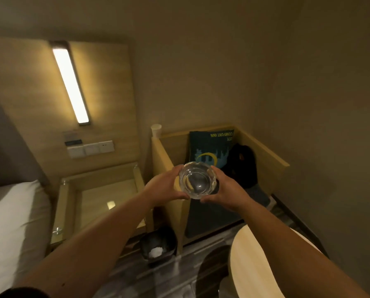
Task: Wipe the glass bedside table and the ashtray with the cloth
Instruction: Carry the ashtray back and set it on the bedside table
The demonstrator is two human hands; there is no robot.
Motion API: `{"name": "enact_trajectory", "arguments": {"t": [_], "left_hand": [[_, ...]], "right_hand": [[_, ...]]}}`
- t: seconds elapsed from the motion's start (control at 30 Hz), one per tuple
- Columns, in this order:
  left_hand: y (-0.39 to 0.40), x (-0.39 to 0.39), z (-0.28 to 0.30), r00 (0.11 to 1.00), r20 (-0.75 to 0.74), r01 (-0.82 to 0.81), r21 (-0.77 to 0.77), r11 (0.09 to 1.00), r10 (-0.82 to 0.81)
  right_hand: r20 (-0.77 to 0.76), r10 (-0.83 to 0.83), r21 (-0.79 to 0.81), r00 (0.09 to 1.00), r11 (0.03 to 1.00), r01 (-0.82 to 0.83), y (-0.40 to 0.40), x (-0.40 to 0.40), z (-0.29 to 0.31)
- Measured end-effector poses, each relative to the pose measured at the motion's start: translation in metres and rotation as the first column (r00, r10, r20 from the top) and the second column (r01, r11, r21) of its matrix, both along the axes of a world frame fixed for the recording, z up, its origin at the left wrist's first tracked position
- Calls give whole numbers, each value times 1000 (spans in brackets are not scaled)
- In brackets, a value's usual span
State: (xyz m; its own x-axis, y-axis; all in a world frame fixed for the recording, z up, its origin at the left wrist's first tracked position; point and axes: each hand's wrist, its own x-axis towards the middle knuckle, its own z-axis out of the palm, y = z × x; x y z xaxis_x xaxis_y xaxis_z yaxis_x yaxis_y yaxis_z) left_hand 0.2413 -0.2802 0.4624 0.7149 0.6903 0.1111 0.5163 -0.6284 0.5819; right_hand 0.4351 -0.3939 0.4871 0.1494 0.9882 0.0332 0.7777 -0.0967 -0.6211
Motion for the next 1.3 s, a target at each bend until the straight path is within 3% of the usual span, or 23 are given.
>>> {"name": "enact_trajectory", "arguments": {"t": [0.53, 1.03, 1.3], "left_hand": [[139, -194, 7, 972, 116, -207, 10, 978, 205], [218, -333, -41, 881, 31, -469, -72, 880, 472], [306, -385, -71, 808, -59, -589, -127, 798, 587]], "right_hand": [[-50, 199, -2, 979, 980, -199, 187, -172, 1], [44, 461, -40, 886, 887, -459, 331, -301, -44], [-47, 565, -53, 824, 822, -566, 445, -357, -78]]}}
